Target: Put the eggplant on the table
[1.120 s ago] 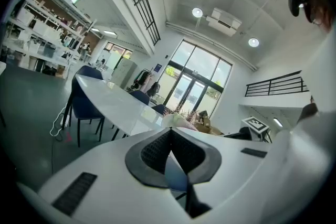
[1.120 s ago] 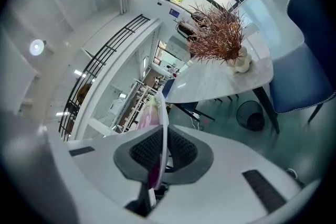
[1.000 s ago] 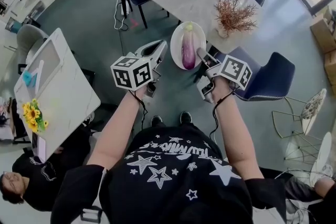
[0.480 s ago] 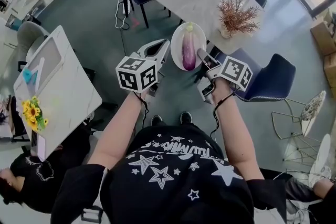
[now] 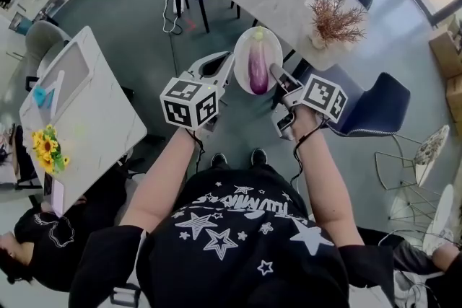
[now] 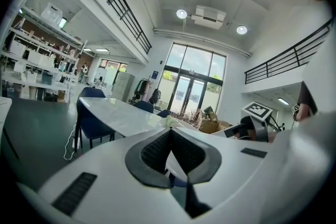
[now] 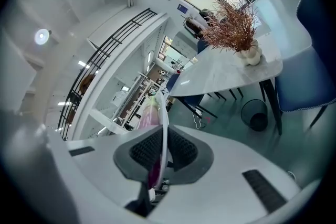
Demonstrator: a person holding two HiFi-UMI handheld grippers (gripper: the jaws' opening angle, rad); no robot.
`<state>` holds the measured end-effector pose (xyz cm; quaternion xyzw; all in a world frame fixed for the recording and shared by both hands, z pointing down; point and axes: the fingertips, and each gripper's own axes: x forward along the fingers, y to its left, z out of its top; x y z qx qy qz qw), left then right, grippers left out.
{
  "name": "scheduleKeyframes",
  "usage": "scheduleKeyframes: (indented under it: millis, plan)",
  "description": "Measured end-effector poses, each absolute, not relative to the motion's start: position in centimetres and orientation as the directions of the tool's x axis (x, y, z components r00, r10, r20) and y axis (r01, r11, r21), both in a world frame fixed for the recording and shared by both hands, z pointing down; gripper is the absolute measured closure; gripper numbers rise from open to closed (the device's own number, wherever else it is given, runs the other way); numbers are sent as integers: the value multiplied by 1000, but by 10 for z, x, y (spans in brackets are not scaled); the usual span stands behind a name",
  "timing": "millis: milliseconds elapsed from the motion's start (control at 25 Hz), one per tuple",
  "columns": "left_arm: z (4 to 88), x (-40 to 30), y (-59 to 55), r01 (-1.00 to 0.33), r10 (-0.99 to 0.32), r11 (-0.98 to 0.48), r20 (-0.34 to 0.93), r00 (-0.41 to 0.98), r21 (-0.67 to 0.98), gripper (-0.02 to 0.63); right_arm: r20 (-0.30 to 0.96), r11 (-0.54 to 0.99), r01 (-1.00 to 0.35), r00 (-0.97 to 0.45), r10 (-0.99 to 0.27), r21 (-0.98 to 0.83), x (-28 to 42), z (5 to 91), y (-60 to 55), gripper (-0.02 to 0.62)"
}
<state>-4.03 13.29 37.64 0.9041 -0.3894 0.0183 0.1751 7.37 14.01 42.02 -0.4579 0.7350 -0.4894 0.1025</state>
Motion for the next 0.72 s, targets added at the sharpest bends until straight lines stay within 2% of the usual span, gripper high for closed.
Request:
scheduleKeyframes:
  millis: [200,720]
  plan:
    - [376,-58,139,-719,-705,-643,164,690,265,598,306,84,-566,-557,-773,-820,56,428,144,571]
    - [382,-92,139,-726,-718,-623,156,678,290,598,312,63,-566,-540,-782,-822,32,430,148,571]
